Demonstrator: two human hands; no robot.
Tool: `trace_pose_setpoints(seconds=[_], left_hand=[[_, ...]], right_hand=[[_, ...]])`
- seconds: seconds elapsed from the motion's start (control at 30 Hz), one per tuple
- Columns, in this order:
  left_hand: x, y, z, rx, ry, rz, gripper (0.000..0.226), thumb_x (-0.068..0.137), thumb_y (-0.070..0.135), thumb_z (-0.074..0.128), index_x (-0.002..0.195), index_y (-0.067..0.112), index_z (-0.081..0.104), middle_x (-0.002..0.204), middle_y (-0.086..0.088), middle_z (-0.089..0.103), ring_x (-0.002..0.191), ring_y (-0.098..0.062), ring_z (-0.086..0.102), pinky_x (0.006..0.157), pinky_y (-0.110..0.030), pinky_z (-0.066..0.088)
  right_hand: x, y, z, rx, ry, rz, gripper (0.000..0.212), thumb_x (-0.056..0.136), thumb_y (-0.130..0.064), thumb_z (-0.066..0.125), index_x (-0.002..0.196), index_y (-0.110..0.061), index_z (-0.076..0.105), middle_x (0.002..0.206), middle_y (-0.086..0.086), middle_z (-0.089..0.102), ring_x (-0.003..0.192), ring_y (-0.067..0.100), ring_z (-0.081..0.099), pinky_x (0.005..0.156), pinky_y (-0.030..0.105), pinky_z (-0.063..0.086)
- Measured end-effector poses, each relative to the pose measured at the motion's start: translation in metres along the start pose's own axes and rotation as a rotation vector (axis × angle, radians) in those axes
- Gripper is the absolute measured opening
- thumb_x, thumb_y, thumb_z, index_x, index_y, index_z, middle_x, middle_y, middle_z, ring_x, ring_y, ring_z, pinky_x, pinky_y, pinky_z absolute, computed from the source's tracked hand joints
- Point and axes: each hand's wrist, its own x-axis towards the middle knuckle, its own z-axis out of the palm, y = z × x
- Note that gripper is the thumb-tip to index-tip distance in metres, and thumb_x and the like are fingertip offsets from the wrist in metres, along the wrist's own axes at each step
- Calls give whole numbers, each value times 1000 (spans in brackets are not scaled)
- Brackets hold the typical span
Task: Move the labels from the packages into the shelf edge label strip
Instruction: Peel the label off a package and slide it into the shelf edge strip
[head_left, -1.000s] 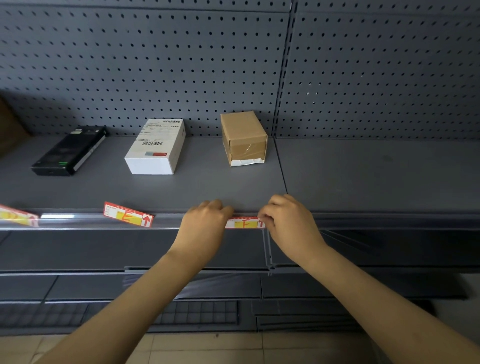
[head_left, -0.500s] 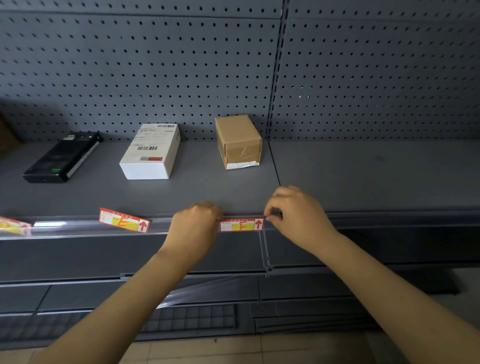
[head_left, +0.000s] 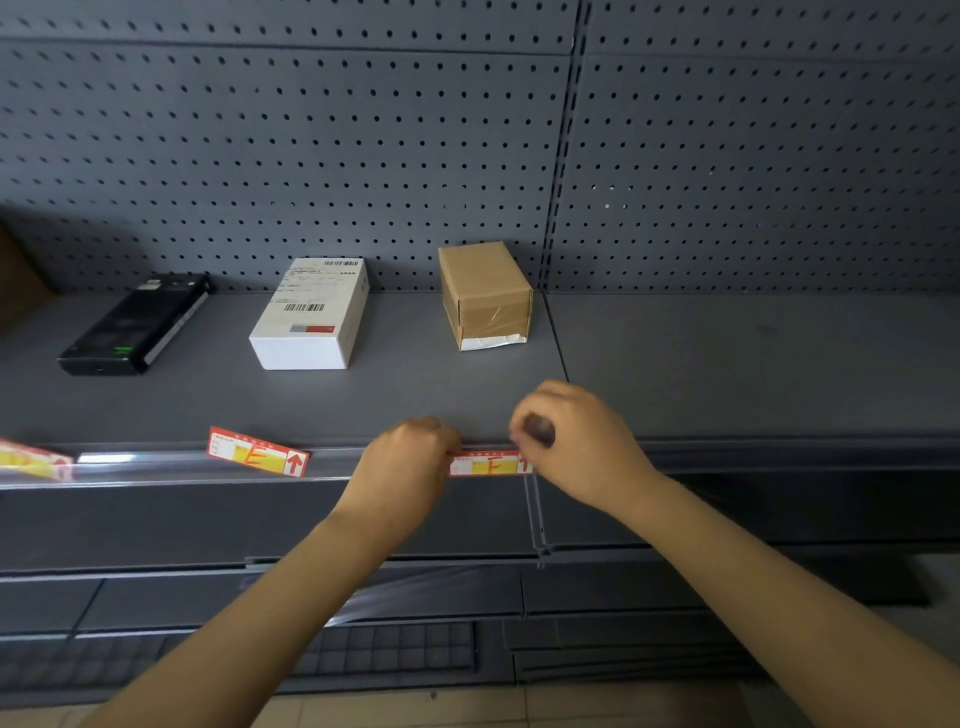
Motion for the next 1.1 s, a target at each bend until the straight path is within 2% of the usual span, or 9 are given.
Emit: trace_pose_setpoints(seconds=[0.1, 0.17, 0.27, 0.43, 0.7, 0.77, 0.93, 1.0, 1.1], left_hand=[[0, -2, -1, -26, -9, 0, 21, 90, 9, 56, 105, 17, 69, 103, -5, 67, 90, -24, 63, 78, -31, 53], [0, -3, -1, -27, -39, -10, 21, 91, 9, 55, 105, 17, 67, 105, -4, 65, 91, -23, 63, 79, -32, 54], [1, -4, -2, -38, -68, -16, 21, 91, 10, 53, 108, 18, 65, 109, -4, 63, 93, -23, 62, 81, -32, 53], [2, -9, -4, -55, -101, -4, 23, 93, 10, 51, 111, 17, 64, 115, -4, 61, 100, -23, 61, 86, -31, 51], [2, -12, -2, -58, -77, 29, 25, 91, 8, 51, 111, 17, 64, 113, -3, 61, 98, -21, 61, 83, -29, 51], [3, -13, -1, -53, -73, 28, 25, 91, 8, 52, 111, 17, 64, 113, -3, 61, 98, -22, 61, 84, -29, 51], [1, -15, -2, -59, -69, 49, 29, 91, 7, 51, 115, 17, 63, 116, -3, 61, 102, -22, 60, 87, -28, 48], [0, -18, -3, -72, -59, 46, 30, 91, 6, 50, 114, 18, 64, 115, -3, 63, 102, -22, 60, 87, -30, 50], [-4, -23, -3, -88, -32, 12, 28, 92, 8, 51, 112, 20, 65, 115, -1, 64, 100, -20, 62, 88, -30, 51]], right_hand=[[43, 7, -4, -76, 117, -40, 29, 83, -20, 68, 111, -16, 61, 116, 2, 55, 107, 19, 48, 79, 33, 50], [77, 12, -3, -120, 134, -11, 45, 84, -20, 68, 126, -16, 53, 133, 7, 45, 122, 25, 41, 91, 41, 49], [115, 20, 7, -143, 114, 78, 51, 87, -20, 64, 134, -15, 45, 145, 14, 36, 133, 31, 31, 104, 47, 40], [137, 21, 21, -199, 175, 148, 41, 90, -20, 59, 130, -17, 51, 129, 14, 49, 118, 31, 43, 82, 41, 49], [145, 16, 27, -209, 258, 143, 37, 89, -21, 63, 125, -15, 58, 119, 14, 56, 109, 33, 48, 74, 40, 48], [145, 16, 28, -225, 259, 154, 40, 89, -22, 62, 128, -15, 55, 120, 14, 56, 109, 32, 47, 76, 40, 47], [132, 15, 19, -216, 247, 157, 53, 87, -22, 65, 135, -12, 46, 128, 14, 53, 119, 33, 42, 99, 43, 39], [116, 17, 13, -220, 260, 134, 45, 85, -20, 66, 128, -11, 54, 130, 12, 53, 120, 33, 42, 100, 43, 37], [91, 18, 5, -194, 280, 117, 26, 84, -17, 68, 110, -11, 66, 120, 9, 58, 114, 31, 47, 94, 40, 40]])
